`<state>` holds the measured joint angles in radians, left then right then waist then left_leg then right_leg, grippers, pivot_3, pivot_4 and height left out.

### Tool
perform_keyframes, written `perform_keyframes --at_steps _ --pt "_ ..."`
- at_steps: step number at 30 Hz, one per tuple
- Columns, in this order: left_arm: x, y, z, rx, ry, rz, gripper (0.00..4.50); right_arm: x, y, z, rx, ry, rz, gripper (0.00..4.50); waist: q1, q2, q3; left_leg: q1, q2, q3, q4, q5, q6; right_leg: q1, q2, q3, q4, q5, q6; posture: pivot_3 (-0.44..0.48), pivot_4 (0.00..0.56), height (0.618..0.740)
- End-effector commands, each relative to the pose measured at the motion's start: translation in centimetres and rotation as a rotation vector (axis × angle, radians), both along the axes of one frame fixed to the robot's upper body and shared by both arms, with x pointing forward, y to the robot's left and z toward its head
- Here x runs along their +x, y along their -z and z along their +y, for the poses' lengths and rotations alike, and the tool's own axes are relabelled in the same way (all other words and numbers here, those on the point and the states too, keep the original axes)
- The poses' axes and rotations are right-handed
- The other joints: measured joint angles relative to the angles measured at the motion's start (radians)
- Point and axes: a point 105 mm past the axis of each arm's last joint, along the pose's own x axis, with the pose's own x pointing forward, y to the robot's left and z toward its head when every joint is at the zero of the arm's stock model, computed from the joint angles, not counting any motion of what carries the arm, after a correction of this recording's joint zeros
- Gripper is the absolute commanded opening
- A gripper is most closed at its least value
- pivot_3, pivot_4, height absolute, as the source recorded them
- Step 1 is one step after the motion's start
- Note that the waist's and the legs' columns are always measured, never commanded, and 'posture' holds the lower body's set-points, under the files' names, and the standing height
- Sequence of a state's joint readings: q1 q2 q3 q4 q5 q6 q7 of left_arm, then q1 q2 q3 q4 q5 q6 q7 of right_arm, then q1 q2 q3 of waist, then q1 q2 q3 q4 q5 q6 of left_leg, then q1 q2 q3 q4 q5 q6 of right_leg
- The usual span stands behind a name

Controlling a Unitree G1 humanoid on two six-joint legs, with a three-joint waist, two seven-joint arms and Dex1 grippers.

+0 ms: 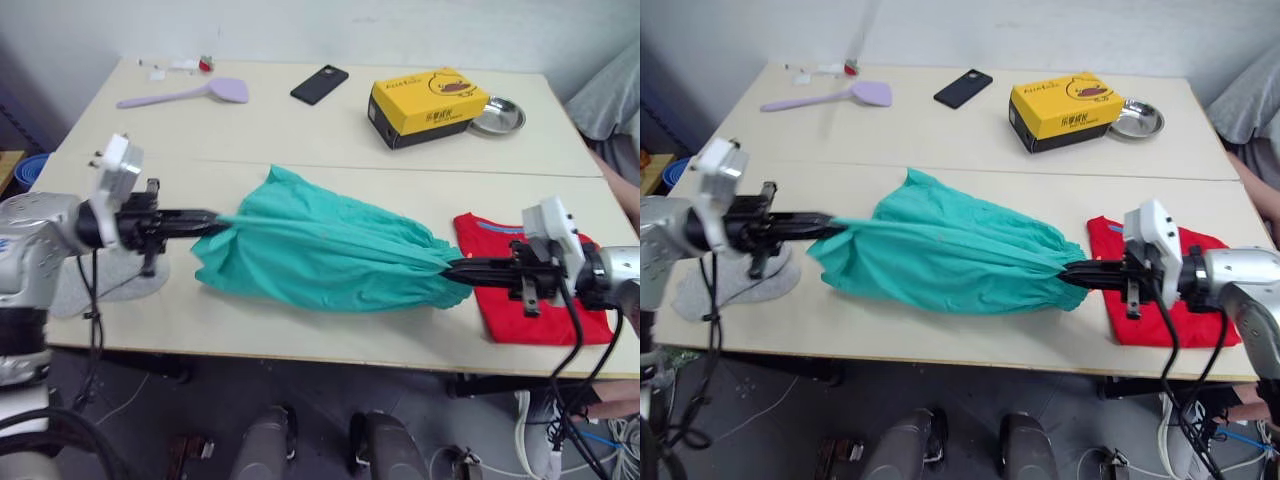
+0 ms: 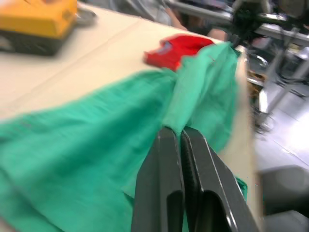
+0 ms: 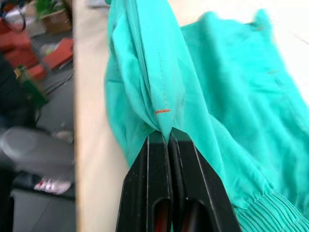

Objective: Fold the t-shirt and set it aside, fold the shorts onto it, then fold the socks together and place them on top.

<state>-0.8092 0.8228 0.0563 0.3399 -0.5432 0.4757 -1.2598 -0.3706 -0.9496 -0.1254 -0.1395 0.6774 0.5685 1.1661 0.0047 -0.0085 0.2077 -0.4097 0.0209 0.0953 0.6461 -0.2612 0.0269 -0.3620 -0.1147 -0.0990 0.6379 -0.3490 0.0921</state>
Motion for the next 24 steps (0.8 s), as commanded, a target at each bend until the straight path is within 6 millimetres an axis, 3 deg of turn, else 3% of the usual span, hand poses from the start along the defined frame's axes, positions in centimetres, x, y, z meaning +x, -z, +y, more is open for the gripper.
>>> perform_keyframes --at_steps 1,4,8,12,16,19,24 --pt "4.4 -1.0 -0.1 0.019 -0.156 -0.142 0.06 2.8 0.3 -0.8 0.007 0.150 -0.033 0.00 0.003 -0.001 -0.001 -0.002 0.000 0.001 0.001 0.000 0.000 -0.002 0.000 -0.002 0.001 0.000 0.000 0.000 0.150 0.740" --pt "7.4 -1.8 -1.9 -0.025 -0.242 -0.226 0.06 4.7 0.5 -1.1 0.018 0.249 -0.067 0.00 0.007 -0.002 -0.001 -0.015 -0.003 0.005 0.006 0.003 0.004 -0.015 0.001 -0.005 0.010 0.003 0.005 0.000 0.150 0.740" --pt "9.7 -1.8 -4.2 -0.030 -0.322 -0.291 0.06 6.9 0.9 -2.0 0.017 0.416 -0.124 0.00 0.004 -0.004 0.000 -0.016 -0.007 0.010 0.005 0.003 0.010 -0.016 -0.001 -0.007 0.006 0.006 0.012 0.000 0.150 0.740" --pt "11.2 -0.3 -5.6 0.008 -0.411 -0.281 0.06 8.6 1.6 -3.1 -0.006 0.561 -0.182 0.00 0.000 -0.005 0.001 -0.017 -0.009 0.012 0.005 0.005 0.014 -0.016 -0.003 -0.006 0.004 0.009 0.016 0.000 0.150 0.740" --pt "11.7 1.5 -6.0 0.022 -0.450 -0.241 0.06 9.3 2.5 -2.9 -0.011 0.591 -0.194 0.00 -0.005 -0.006 0.001 -0.016 -0.009 0.012 0.006 0.006 0.014 -0.016 -0.003 -0.006 0.006 0.009 0.017 0.000 0.150 0.740" --pt "12.2 2.4 -5.2 0.007 -0.530 -0.217 0.70 9.4 2.5 -3.0 0.046 0.627 -0.179 0.20 -0.008 -0.006 0.001 -0.016 -0.009 0.011 0.006 0.008 0.014 -0.016 -0.003 -0.006 0.008 0.009 0.017 0.000 0.150 0.740" --pt "11.4 0.1 -2.1 -0.060 -0.587 -0.384 2.35 7.9 0.7 -4.5 0.023 0.620 -0.301 1.71 -0.008 -0.006 0.001 -0.015 -0.008 0.011 0.006 0.008 0.013 -0.016 -0.003 -0.006 0.009 0.009 0.017 0.000 0.150 0.740"
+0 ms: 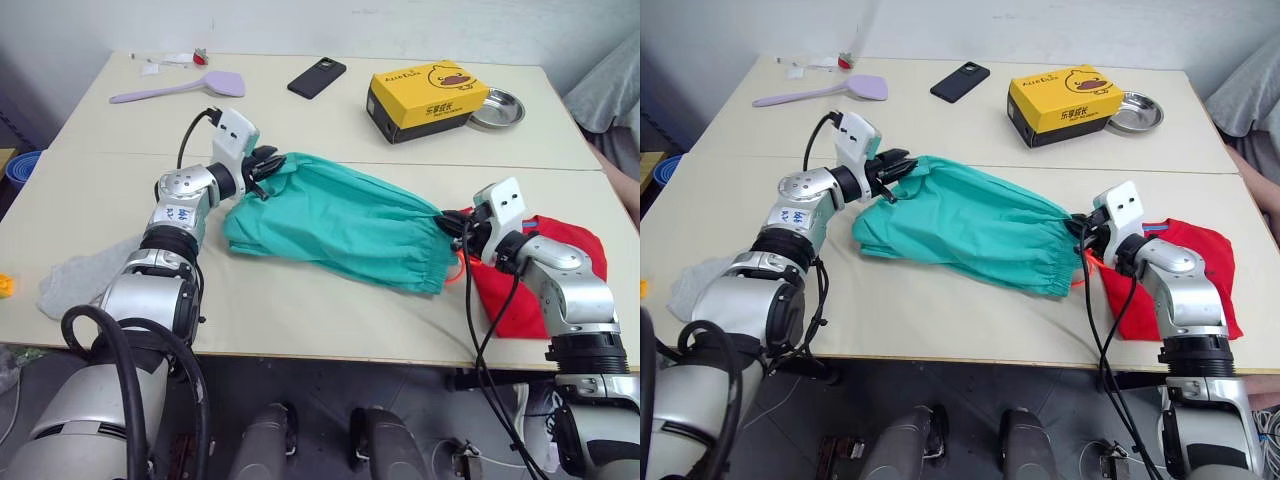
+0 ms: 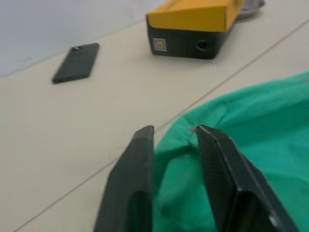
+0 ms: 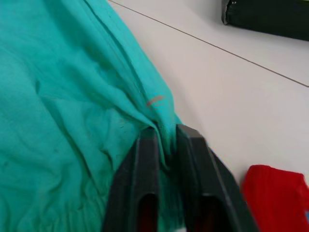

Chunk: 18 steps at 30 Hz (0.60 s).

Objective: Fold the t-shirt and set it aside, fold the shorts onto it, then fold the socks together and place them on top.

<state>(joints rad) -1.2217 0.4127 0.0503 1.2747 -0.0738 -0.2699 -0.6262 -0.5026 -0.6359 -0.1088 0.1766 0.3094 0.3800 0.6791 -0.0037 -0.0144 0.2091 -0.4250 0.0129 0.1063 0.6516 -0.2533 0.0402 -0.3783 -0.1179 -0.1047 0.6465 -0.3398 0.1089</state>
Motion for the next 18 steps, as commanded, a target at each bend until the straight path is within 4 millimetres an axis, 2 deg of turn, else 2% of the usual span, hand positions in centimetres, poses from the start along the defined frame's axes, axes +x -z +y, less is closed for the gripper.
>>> perform_keyframes --at_steps 1,3,4,6,8,10,12,15,16,18 --pt "-1.2 -2.9 2.3 -0.014 0.011 -0.177 2.70 -1.5 -3.1 -1.7 -0.064 0.002 -0.159 2.10 0.000 0.000 0.000 0.000 0.000 0.000 0.000 0.000 0.000 0.000 0.000 0.000 0.000 0.000 0.000 0.000 0.150 0.740" --pt "-2.1 -3.4 2.9 -0.012 0.061 -0.220 3.34 -2.5 -3.8 -1.6 -0.103 -0.036 -0.217 2.80 0.001 0.000 0.000 0.000 0.000 0.001 -0.001 0.000 0.000 0.000 0.000 0.000 -0.001 0.000 0.000 0.000 0.150 0.740" --pt "-3.1 -3.3 3.1 0.017 0.127 -0.241 3.35 -3.6 -4.1 -0.7 -0.126 -0.110 -0.254 3.15 0.001 0.000 0.000 0.000 0.000 0.001 -0.001 0.000 0.000 0.000 0.000 0.000 -0.001 0.000 0.000 0.000 0.150 0.740" --pt "-5.5 -2.0 2.7 0.147 0.299 -0.264 3.89 -5.8 -4.1 1.3 -0.158 -0.266 -0.277 3.90 0.001 0.000 0.000 0.000 0.000 0.001 -0.001 0.000 0.000 0.000 0.000 0.000 -0.002 0.000 0.000 0.000 0.150 0.740" --pt "-7.8 0.1 2.2 0.284 0.433 -0.260 4.39 -7.8 -2.8 3.3 -0.206 -0.406 -0.236 4.50 0.000 0.000 0.000 0.001 0.000 0.002 -0.002 0.000 0.000 0.001 0.001 0.001 -0.002 0.000 0.000 0.000 0.150 0.740" --pt "-9.4 2.2 2.1 0.377 0.507 -0.231 4.48 -9.2 -0.9 4.9 -0.263 -0.503 -0.180 4.50 0.000 0.000 0.000 0.003 0.000 0.002 -0.002 0.000 -0.001 0.002 0.001 0.001 -0.002 0.000 0.000 0.000 0.150 0.740" --pt "-10.2 3.8 2.1 0.435 0.529 -0.203 4.48 -9.6 0.7 6.0 -0.303 -0.535 -0.153 4.50 0.000 0.000 0.000 0.003 0.001 0.002 0.000 -0.001 0.000 0.002 0.001 0.002 -0.002 0.000 0.000 0.000 0.150 0.740" --pt "-10.3 5.7 2.3 0.529 0.508 -0.186 4.48 -9.1 2.2 6.8 -0.335 -0.501 -0.151 4.50 0.002 -0.001 0.000 0.003 0.001 0.001 0.001 0.000 0.001 0.002 -0.006 0.001 -0.003 0.003 -0.004 0.000 0.150 0.740" --pt "-10.1 6.2 2.2 0.555 0.492 -0.187 4.48 -8.8 2.8 6.9 -0.363 -0.486 -0.149 4.50 0.004 0.000 0.000 0.003 0.001 0.000 0.001 0.000 0.001 0.002 -0.012 -0.001 -0.002 0.005 -0.005 0.000 0.150 0.740" --pt "-9.1 6.7 1.6 0.578 0.451 -0.184 4.48 -7.9 3.5 6.7 -0.409 -0.431 -0.154 4.50 0.006 -0.001 -0.001 0.004 0.000 0.000 0.000 0.000 0.001 0.002 -0.014 -0.003 -0.002 0.006 -0.006 0.000 0.150 0.740"
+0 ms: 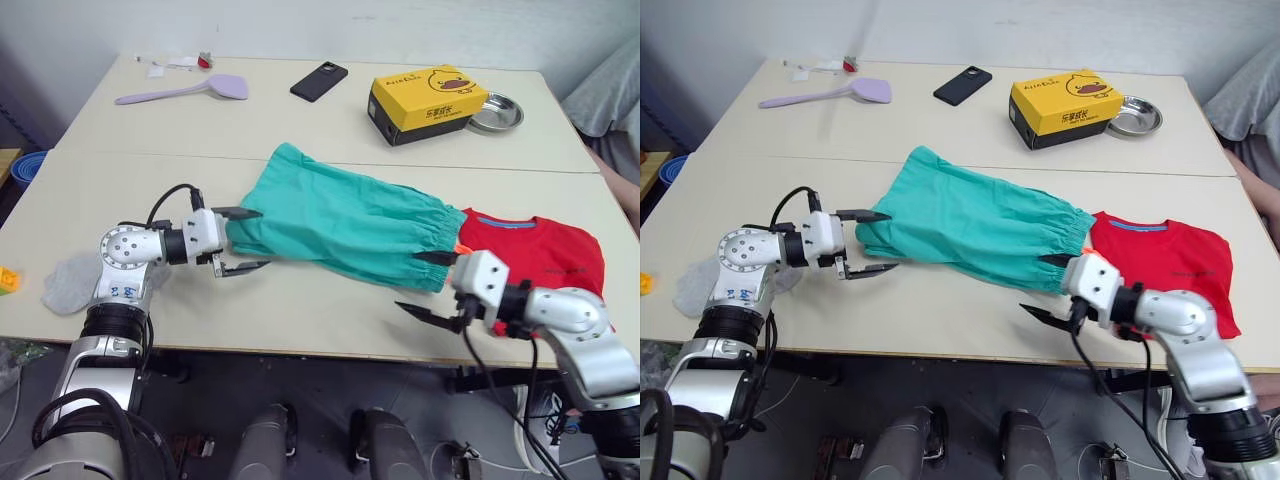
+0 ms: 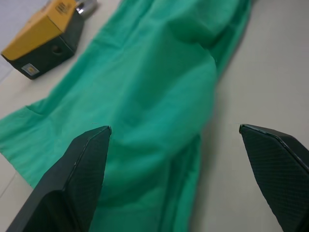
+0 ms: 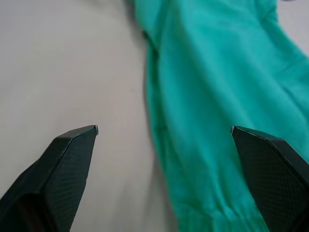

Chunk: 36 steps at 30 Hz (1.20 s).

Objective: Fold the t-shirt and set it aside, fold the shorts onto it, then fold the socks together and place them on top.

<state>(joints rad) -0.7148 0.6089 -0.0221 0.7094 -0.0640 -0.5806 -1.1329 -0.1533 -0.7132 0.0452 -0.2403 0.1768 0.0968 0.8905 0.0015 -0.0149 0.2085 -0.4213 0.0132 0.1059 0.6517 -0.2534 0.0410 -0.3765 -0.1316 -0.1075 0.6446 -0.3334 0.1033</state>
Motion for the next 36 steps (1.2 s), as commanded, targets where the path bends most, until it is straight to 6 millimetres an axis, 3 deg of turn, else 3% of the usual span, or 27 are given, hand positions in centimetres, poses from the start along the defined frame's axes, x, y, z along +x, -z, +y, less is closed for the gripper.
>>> perform_keyframes --at_steps 1,6,8,12,19,23,29,36 --pt "1.3 -0.1 -0.9 0.061 -0.049 -0.083 4.48 1.4 0.2 -0.4 -0.059 0.078 -0.076 4.50 0.001 0.000 0.000 0.000 0.000 0.000 0.000 0.000 0.000 0.000 0.000 0.000 0.000 0.000 0.000 0.000 0.150 0.740" --pt "3.6 1.0 -0.8 0.149 -0.166 -0.091 4.48 2.3 1.5 -0.8 -0.150 0.100 -0.089 4.50 0.000 -0.001 0.000 -0.001 -0.001 0.002 -0.001 0.002 0.001 -0.001 0.000 -0.005 0.000 0.000 0.000 0.000 0.150 0.740" --pt "4.2 1.8 -0.3 0.184 -0.215 -0.060 4.50 2.5 1.6 -0.7 -0.154 0.105 -0.096 3.97 -0.001 -0.001 -0.001 0.000 -0.001 0.002 -0.002 0.002 0.001 -0.001 0.001 -0.008 0.001 0.000 0.000 0.000 0.150 0.740" --pt "4.2 3.1 0.3 0.209 -0.228 0.014 3.62 2.9 1.2 -0.4 -0.169 0.101 -0.139 2.61 -0.004 -0.001 -0.001 0.001 -0.001 0.003 -0.001 0.003 0.002 0.000 0.000 -0.008 0.001 0.000 0.001 0.000 0.150 0.740" --pt "1.5 4.4 1.0 0.153 -0.125 0.222 1.26 3.0 0.9 -1.4 -0.212 0.090 -0.175 0.08 -0.017 -0.001 -0.001 0.003 0.000 0.004 -0.002 0.003 0.000 0.000 0.000 -0.007 0.002 0.000 0.001 0.000 0.150 0.740" --pt "-1.7 3.7 1.7 0.104 -0.057 0.315 0.03 3.2 0.3 -2.3 -0.229 0.080 -0.195 0.00 -0.034 0.000 -0.001 0.002 0.000 0.005 -0.002 0.003 0.000 0.000 0.001 -0.006 0.003 0.000 0.000 0.000 0.150 0.740" --pt "-7.5 2.7 1.2 0.077 -0.006 0.379 0.03 1.3 0.2 -2.6 -0.221 -0.047 -0.146 0.00 -0.032 0.000 -0.001 0.002 0.001 0.005 -0.003 0.003 0.000 0.000 0.000 0.002 0.000 0.000 0.000 0.000 0.150 0.740" --pt "-9.7 3.3 1.9 0.035 -0.154 0.391 0.03 -1.2 1.6 -2.4 -0.200 -0.104 -0.058 0.00 -0.014 0.000 -0.001 0.002 0.001 0.000 -0.003 0.000 -0.002 0.001 -0.002 0.001 -0.003 0.000 0.000 0.000 0.150 0.740"
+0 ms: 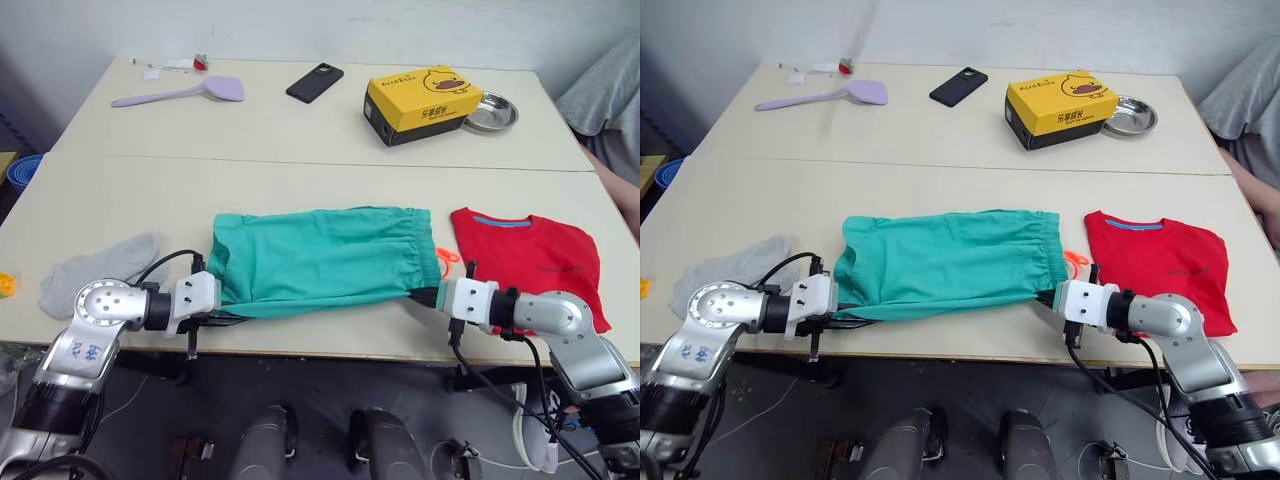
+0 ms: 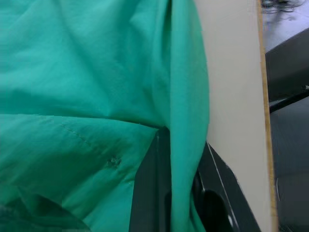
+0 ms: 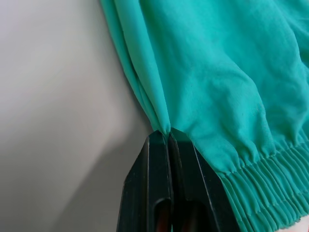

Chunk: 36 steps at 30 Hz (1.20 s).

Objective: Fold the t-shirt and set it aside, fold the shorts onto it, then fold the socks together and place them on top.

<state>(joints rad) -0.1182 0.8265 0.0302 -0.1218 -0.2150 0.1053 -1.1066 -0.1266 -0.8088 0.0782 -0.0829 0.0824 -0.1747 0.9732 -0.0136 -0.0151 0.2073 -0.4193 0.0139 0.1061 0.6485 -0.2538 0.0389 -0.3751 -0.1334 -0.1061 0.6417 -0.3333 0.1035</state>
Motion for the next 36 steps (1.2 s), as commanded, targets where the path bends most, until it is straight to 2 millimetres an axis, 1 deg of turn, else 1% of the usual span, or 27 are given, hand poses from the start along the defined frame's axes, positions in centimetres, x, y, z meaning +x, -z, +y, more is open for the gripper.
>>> perform_keyframes --at_steps 1,3,5,6,8,9,10,11,12,14,15,17,19,21,22,23,25,26,27,28,29,30,31,33,36 --pt "-0.3 -1.0 0.2 -0.009 -0.054 -0.047 0.03 -0.4 -0.8 -0.1 0.011 0.005 -0.027 0.00 0.002 0.000 0.000 0.000 0.000 0.000 0.000 0.000 -0.001 0.000 0.000 0.000 0.000 0.000 0.000 0.000 0.150 0.740" --pt "-1.0 -0.4 0.3 0.005 -0.060 -0.015 0.03 -0.4 -0.7 -0.2 0.077 0.046 -0.004 0.00 0.005 0.000 0.000 0.000 0.000 0.000 0.000 -0.001 -0.002 -0.001 0.000 0.000 0.000 0.000 0.000 0.000 0.150 0.740" --pt "-1.1 -0.3 0.4 -0.004 -0.088 -0.010 0.03 -0.3 -0.8 -0.1 0.140 0.070 0.022 0.00 0.006 0.000 0.000 0.000 0.000 0.000 -0.001 -0.001 -0.003 -0.001 0.000 0.000 0.000 0.000 0.000 0.000 0.150 0.740" --pt "-0.9 -0.4 0.5 -0.015 -0.107 -0.012 0.27 -0.4 -0.7 -0.1 0.154 0.070 0.049 0.19 0.008 0.000 0.000 0.000 0.000 0.000 -0.001 -0.001 -0.003 -0.001 0.001 0.000 0.000 0.000 0.000 0.000 0.150 0.740" --pt "-1.0 -0.6 0.6 -0.028 -0.115 -0.004 0.76 -1.0 -0.5 0.2 0.139 0.035 0.075 0.63 0.010 0.000 0.000 0.000 0.000 0.000 -0.001 -0.001 -0.003 -0.001 0.001 0.000 0.000 0.000 -0.001 0.000 0.150 0.740" --pt "-0.9 -1.2 0.7 -0.056 -0.115 -0.015 1.07 -1.6 -0.6 0.2 0.155 0.013 0.100 1.01 0.010 0.000 0.000 0.000 0.000 0.000 -0.001 -0.001 -0.003 -0.001 0.001 -0.001 0.000 0.000 -0.001 0.000 0.150 0.740" --pt "-1.0 -1.8 0.8 -0.090 -0.106 -0.017 1.35 -2.3 -0.9 0.3 0.182 -0.006 0.130 1.26 0.012 0.000 0.000 0.000 0.000 0.000 -0.001 -0.001 -0.003 -0.001 0.001 -0.001 0.000 0.000 -0.001 0.000 0.150 0.740" --pt "-1.2 -2.6 0.9 -0.138 -0.098 -0.012 1.70 -2.8 -1.3 0.3 0.223 -0.014 0.164 1.67 0.013 0.000 0.000 0.000 0.000 0.000 -0.001 -0.001 -0.003 -0.001 0.000 -0.001 -0.001 0.000 -0.001 0.000 0.150 0.740" --pt "-1.4 -3.6 1.0 -0.201 -0.084 -0.007 1.95 -3.2 -1.9 0.2 0.280 -0.007 0.210 1.93 0.013 0.000 0.000 -0.001 0.000 0.000 -0.001 -0.001 -0.003 -0.001 0.000 -0.001 -0.001 0.000 -0.001 0.000 0.150 0.740" --pt "-2.1 -5.6 1.2 -0.307 -0.062 0.039 2.02 -3.9 -3.8 0.6 0.413 -0.012 0.295 2.51 0.012 0.000 0.000 -0.001 0.000 -0.001 -0.001 -0.001 -0.002 0.000 0.000 -0.001 -0.002 0.000 -0.001 0.000 0.150 0.740" --pt "-2.2 -6.5 1.2 -0.350 -0.062 0.060 2.02 -4.0 -4.7 1.1 0.467 -0.019 0.326 2.51 0.011 0.001 0.000 -0.001 0.001 -0.002 -0.001 -0.001 -0.001 0.000 0.000 -0.001 -0.002 0.000 -0.001 0.000 0.150 0.740" --pt "-2.3 -8.0 0.6 -0.425 -0.040 0.098 2.02 -4.2 -6.4 2.8 0.567 -0.057 0.384 2.51 0.007 0.001 0.000 -0.001 0.001 -0.002 -0.001 -0.002 -0.002 0.000 0.000 -0.001 -0.003 0.000 -0.001 0.000 0.150 0.740" --pt "-2.4 -8.8 -0.1 -0.470 -0.018 0.120 2.02 -4.1 -7.2 4.1 0.613 -0.072 0.421 2.51 0.007 0.001 0.000 0.000 0.001 -0.003 -0.001 -0.003 -0.001 0.000 0.000 -0.001 -0.002 0.000 -0.001 0.000 0.150 0.740" --pt "-2.2 -9.7 -1.4 -0.529 0.014 0.121 1.64 -3.2 -7.5 6.2 0.640 -0.071 0.402 2.12 0.009 0.001 0.000 0.000 0.001 -0.004 -0.002 -0.003 -0.003 0.000 0.001 -0.001 -0.002 -0.001 -0.002 0.000 0.150 0.740" --pt "-2.1 -9.6 -2.4 -0.527 0.041 0.128 1.39 -2.5 -7.0 7.6 0.632 -0.059 0.385 1.85 0.009 0.001 0.000 0.000 0.001 -0.004 -0.002 -0.002 -0.003 0.000 0.001 -0.002 -0.002 -0.001 -0.002 0.000 0.150 0.740" --pt "-2.1 -9.1 -3.2 -0.493 0.061 0.119 1.13 -1.9 -6.6 8.7 0.609 -0.053 0.357 1.55 0.009 0.000 0.000 0.000 0.001 -0.003 -0.002 -0.001 -0.006 0.000 0.001 -0.002 -0.002 -0.001 -0.002 0.000 0.150 0.740" --pt "-1.5 -7.3 -3.9 -0.389 0.056 0.109 0.38 -0.1 -6.2 9.8 0.580 0.021 0.270 0.77 0.010 0.001 0.000 -0.001 0.001 -0.002 -0.002 0.000 -0.006 -0.002 0.001 -0.001 -0.002 -0.001 -0.002 0.000 0.150 0.740" --pt "-1.0 -6.7 -4.2 -0.371 0.049 0.097 0.17 0.6 -6.1 10.1 0.580 0.048 0.237 0.56 0.010 0.001 -0.001 -0.001 0.000 -0.001 -0.002 0.001 -0.005 -0.002 0.001 -0.001 -0.001 -0.001 -0.002 0.000 0.150 0.740" --pt "0.1 -6.2 -4.6 -0.377 0.017 0.069 0.00 1.4 -5.8 10.2 0.576 0.084 0.210 0.15 0.010 0.001 -0.001 -0.001 0.000 0.000 -0.003 0.002 -0.003 -0.002 0.002 -0.001 -0.001 -0.001 -0.002 0.000 0.150 0.740" --pt "1.0 -5.7 -5.4 -0.398 -0.004 0.055 0.00 2.1 -5.3 10.5 0.563 0.111 0.182 0.03 0.015 0.001 -0.001 -0.002 -0.001 0.001 -0.002 0.002 -0.002 -0.003 0.002 -0.001 -0.001 -0.001 -0.002 0.000 0.150 0.740" --pt "2.2 -5.0 -6.2 -0.409 -0.044 0.037 0.00 2.6 -4.6 10.9 0.532 0.129 0.150 0.03 0.020 0.001 -0.001 -0.002 -0.002 0.001 -0.002 0.002 -0.001 -0.003 0.002 -0.001 -0.001 -0.001 -0.002 0.000 0.150 0.740" --pt "3.2 -4.1 -6.8 -0.406 -0.081 0.029 0.00 3.1 -4.1 11.2 0.501 0.146 0.114 0.03 0.023 0.000 -0.001 -0.002 -0.002 0.001 0.000 0.002 0.000 -0.002 0.002 -0.001 0.000 -0.001 -0.002 0.000 0.150 0.740" --pt "3.8 -2.8 -7.1 -0.365 -0.102 0.032 0.00 3.5 -3.6 11.4 0.490 0.161 0.091 0.03 0.024 -0.001 -0.002 -0.003 -0.003 0.002 0.000 0.002 0.001 -0.002 0.002 -0.001 -0.001 0.000 -0.001 0.000 0.150 0.740" --pt "5.2 -1.2 -7.0 -0.308 -0.173 -0.006 0.00 4.4 -3.1 11.2 0.480 0.211 0.042 0.03 0.017 -0.001 -0.002 -0.002 -0.003 0.003 0.000 0.002 0.001 -0.002 0.002 -0.001 -0.001 0.000 0.000 0.000 0.150 0.740" --pt "7.0 -0.4 -6.3 -0.362 -0.323 -0.010 0.00 5.5 -2.8 10.0 0.478 0.296 -0.030 0.03 0.011 -0.001 -0.002 -0.003 -0.002 0.004 -0.001 0.002 0.002 -0.004 0.002 -0.001 0.002 0.000 0.000 0.000 0.150 0.740"
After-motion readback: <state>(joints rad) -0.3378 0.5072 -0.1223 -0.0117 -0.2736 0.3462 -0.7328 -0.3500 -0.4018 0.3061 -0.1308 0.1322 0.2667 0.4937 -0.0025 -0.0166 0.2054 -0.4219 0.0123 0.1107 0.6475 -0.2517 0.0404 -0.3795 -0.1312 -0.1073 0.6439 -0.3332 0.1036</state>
